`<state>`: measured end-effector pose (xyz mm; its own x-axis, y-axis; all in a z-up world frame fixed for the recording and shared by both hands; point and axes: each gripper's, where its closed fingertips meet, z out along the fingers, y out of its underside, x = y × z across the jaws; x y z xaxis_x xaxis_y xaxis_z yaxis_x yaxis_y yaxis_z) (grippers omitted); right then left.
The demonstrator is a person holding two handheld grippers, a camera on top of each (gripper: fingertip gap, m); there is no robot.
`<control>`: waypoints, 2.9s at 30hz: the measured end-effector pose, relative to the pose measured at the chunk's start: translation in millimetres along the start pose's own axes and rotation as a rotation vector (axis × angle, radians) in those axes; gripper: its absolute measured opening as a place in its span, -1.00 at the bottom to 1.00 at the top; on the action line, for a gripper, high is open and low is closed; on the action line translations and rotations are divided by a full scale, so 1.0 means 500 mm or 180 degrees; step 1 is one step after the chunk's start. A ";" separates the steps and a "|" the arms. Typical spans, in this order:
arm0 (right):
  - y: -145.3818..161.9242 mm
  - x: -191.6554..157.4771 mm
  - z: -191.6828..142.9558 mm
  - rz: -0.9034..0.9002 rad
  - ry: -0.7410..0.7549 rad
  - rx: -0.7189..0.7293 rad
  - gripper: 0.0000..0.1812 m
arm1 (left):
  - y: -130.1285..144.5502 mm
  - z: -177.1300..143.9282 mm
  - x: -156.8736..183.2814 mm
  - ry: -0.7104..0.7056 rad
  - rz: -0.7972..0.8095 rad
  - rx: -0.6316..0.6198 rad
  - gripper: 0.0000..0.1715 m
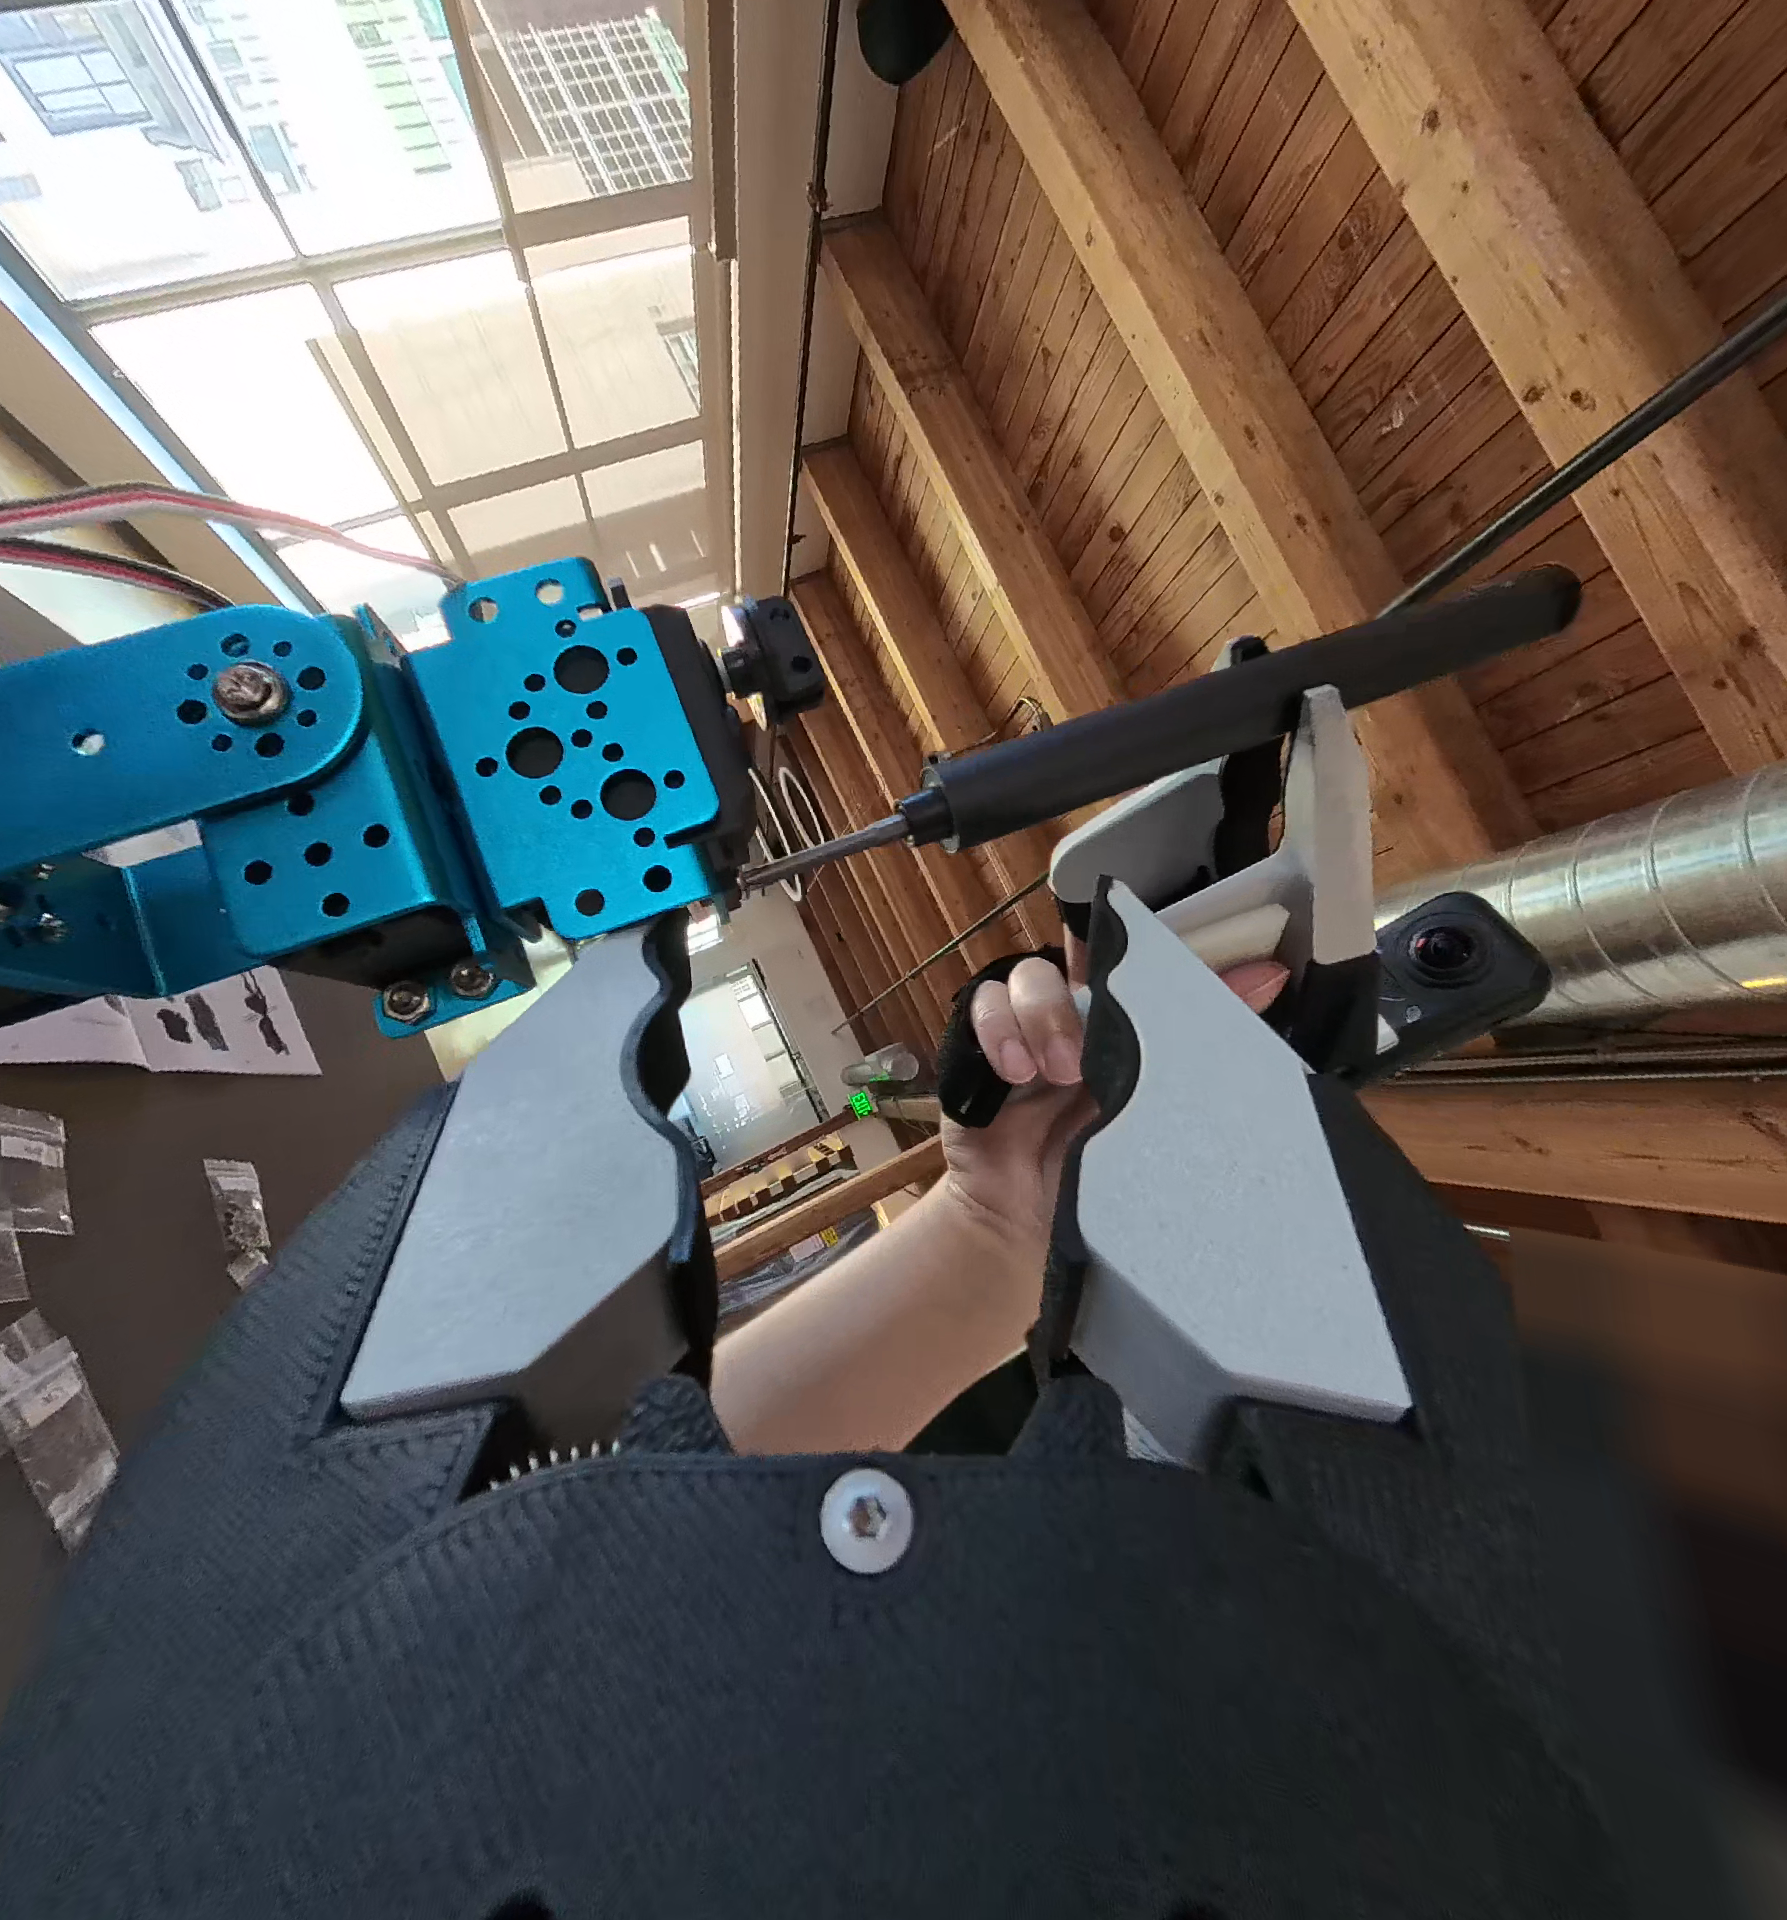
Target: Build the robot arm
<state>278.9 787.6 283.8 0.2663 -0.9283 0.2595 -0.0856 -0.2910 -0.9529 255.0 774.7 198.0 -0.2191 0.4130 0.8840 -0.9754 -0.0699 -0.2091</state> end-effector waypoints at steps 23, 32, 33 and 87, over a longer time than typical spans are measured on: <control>-0.002 -0.008 -0.002 0.0184 0.1460 -0.0331 -0.82 | 0.002 -0.015 0.028 0.0314 -0.0247 -0.0434 0.13; 0.000 0.000 -0.003 0.0346 0.2114 -0.0478 -0.82 | -0.002 -0.021 0.037 0.0490 -0.0513 -0.0673 0.20; -0.001 0.000 -0.002 0.0353 0.2172 -0.0497 -0.82 | -0.002 -0.021 0.038 0.0502 -0.0526 -0.0709 0.22; -0.017 -0.008 0.052 0.0317 0.1277 -0.0171 -0.81 | -0.055 -0.047 0.022 0.0620 -0.0539 -0.1050 0.02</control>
<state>303.6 799.7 286.9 -0.1401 -0.9660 0.2171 -0.1450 -0.1969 -0.9697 280.2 802.2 203.6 -0.0168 0.5599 0.8284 -0.9302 0.2951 -0.2183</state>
